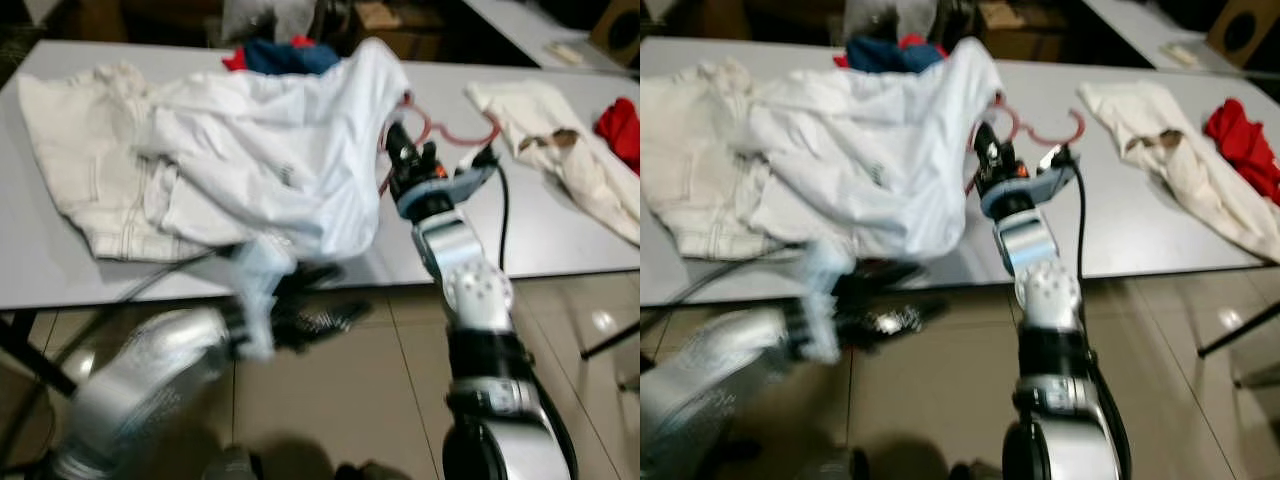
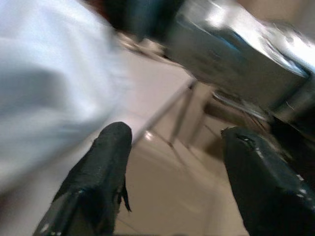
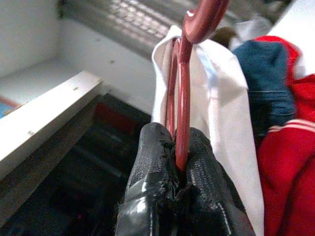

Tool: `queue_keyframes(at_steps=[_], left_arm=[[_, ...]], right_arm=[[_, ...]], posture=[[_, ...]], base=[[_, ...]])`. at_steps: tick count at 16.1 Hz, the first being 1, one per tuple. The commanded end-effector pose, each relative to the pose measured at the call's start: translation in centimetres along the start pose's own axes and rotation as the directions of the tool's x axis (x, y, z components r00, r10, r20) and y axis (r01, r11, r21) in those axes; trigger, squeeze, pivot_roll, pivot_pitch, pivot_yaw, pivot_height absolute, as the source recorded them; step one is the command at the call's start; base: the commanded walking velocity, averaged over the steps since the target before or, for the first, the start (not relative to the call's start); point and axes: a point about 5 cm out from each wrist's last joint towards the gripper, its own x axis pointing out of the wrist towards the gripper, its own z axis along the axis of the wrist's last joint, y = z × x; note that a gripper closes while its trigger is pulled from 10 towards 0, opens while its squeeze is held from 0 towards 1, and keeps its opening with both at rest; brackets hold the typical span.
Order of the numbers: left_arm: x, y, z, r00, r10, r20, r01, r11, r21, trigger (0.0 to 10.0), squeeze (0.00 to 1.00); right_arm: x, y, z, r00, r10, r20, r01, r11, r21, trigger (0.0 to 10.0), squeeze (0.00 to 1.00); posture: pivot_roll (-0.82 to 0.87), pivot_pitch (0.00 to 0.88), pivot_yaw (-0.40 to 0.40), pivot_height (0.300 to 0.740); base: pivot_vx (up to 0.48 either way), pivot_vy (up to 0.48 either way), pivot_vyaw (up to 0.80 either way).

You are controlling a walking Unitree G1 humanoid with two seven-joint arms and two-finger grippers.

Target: Hang hanger

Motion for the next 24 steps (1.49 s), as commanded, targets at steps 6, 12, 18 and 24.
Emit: queue_keyframes(at_steps=[6, 12, 18, 24], left_arm=[[-4.8, 4.0, 0.8, 0.867, 0.479, 0.136, -0.475, 0.878, -0.064, 10.0, 0.00], [-4.0, 2.4, -0.3, 0.893, 0.441, 0.093, -0.438, 0.898, -0.049, 10.0, 0.00], [-4.0, 2.0, -0.4, 0.904, 0.417, 0.091, -0.415, 0.909, -0.038, 10.0, 0.00], [-3.8, 2.1, -0.5, 0.904, 0.421, 0.070, -0.421, 0.907, -0.022, 10.0, 0.00]], right_arm=[[-4.1, 5.2, 3.6, 0.976, 0.213, -0.054, -0.218, 0.968, -0.124, 10.0, 0.00], [-6.9, 8.0, 5.4, 0.942, 0.320, -0.099, -0.333, 0.925, -0.181, 10.0, 0.00], [-8.6, 8.1, 5.4, 0.931, 0.327, -0.163, -0.353, 0.920, -0.172, 10.0, 0.00], [-10.4, 7.3, 4.4, 0.909, 0.275, -0.312, -0.356, 0.902, -0.242, 10.0, 0.00]], posture=[[0.09, 0.030, -0.088, 0.740], [0.08, 0.027, -0.068, 0.740], [0.08, 0.028, -0.067, 0.740], [0.07, 0.039, -0.059, 0.740]], base=[[0.000, -0.080, 0.08], [0.000, -0.480, 0.75], [0.000, -0.480, 0.79], [0.000, -0.362, 0.78]])
